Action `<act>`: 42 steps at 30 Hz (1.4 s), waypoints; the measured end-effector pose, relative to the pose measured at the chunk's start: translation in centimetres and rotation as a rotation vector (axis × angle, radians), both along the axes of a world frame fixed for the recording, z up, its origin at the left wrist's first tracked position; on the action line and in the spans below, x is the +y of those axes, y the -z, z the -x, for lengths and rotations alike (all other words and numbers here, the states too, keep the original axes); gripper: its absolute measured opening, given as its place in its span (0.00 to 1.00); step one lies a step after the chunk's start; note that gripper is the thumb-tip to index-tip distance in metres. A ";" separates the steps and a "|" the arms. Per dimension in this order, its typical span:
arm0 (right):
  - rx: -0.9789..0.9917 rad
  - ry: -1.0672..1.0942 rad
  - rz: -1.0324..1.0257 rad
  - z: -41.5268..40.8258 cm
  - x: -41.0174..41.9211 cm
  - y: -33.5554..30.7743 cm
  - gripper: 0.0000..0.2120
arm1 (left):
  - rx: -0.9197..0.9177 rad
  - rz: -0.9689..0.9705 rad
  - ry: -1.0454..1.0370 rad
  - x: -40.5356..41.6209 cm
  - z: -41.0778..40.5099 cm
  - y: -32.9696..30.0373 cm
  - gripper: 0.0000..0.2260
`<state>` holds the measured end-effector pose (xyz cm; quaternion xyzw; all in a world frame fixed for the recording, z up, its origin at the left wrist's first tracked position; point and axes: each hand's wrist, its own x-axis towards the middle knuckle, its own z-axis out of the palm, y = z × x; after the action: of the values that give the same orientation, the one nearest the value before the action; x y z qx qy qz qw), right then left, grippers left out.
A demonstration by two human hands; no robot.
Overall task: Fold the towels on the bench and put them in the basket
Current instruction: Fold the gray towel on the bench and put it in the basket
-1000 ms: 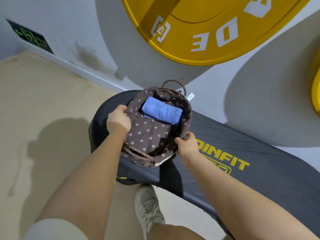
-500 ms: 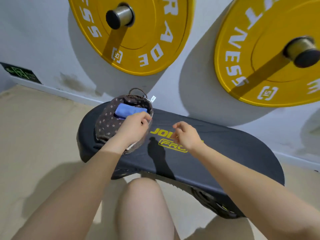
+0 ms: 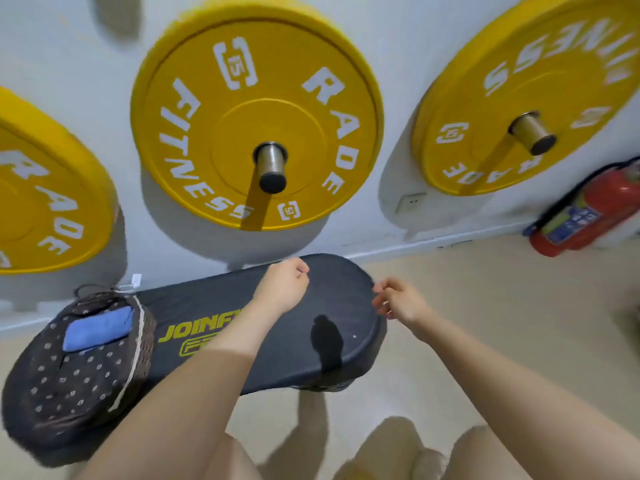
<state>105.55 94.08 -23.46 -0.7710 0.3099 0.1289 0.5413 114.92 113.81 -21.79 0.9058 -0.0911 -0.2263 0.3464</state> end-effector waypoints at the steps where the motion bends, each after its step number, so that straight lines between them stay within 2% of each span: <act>1: 0.000 0.036 -0.008 1.8 -2.6 -3.0 0.13 | 0.007 -0.021 0.059 -3.3 0.7 -3.0 0.12; 4: -0.023 0.175 -0.019 8.2 -11.2 -12.5 0.12 | 0.047 -0.049 0.238 -14.0 4.6 -11.8 0.12; 7: -0.056 0.450 -0.114 16.2 -20.1 -21.4 0.10 | 0.028 -0.061 0.415 -24.4 10.7 -19.5 0.11; 9: -0.077 0.608 -0.114 21.8 -25.1 -25.2 0.09 | -0.009 -0.017 0.493 -30.7 14.9 -23.2 0.12; 12: -0.060 0.697 -0.092 29.2 -30.9 -28.2 0.08 | -0.076 0.016 0.612 -39.9 20.7 -26.7 0.12; 18: -0.053 0.954 -0.069 41.5 -39.2 -26.7 0.06 | -0.163 0.037 0.999 -55.8 30.6 -26.3 0.09; 21: -0.012 1.046 -0.084 47.0 -42.3 -26.3 0.06 | -0.107 0.040 1.171 -61.3 36.1 -25.1 0.09; 26: 0.023 1.182 0.011 55.0 -50.7 -26.2 0.06 | -0.080 -0.007 1.468 -72.7 43.7 -23.0 0.11; 32: 0.019 1.422 0.010 64.0 -56.6 -26.2 0.06 | 0.031 -0.054 1.708 -85.5 53.1 -22.9 0.11; 39: 0.055 1.620 0.054 76.4 -61.2 -24.5 0.07 | -0.036 -0.078 1.934 -93.5 66.6 -21.5 0.12; 42: 0.056 1.635 0.127 83.1 -66.0 -22.8 0.10 | -0.067 -0.062 1.941 -97.1 72.8 -20.5 0.13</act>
<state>22.47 28.08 -0.65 -0.3274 0.7940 -0.3048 0.4117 42.08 16.70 -1.25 0.4514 -0.8024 -0.3899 -0.0179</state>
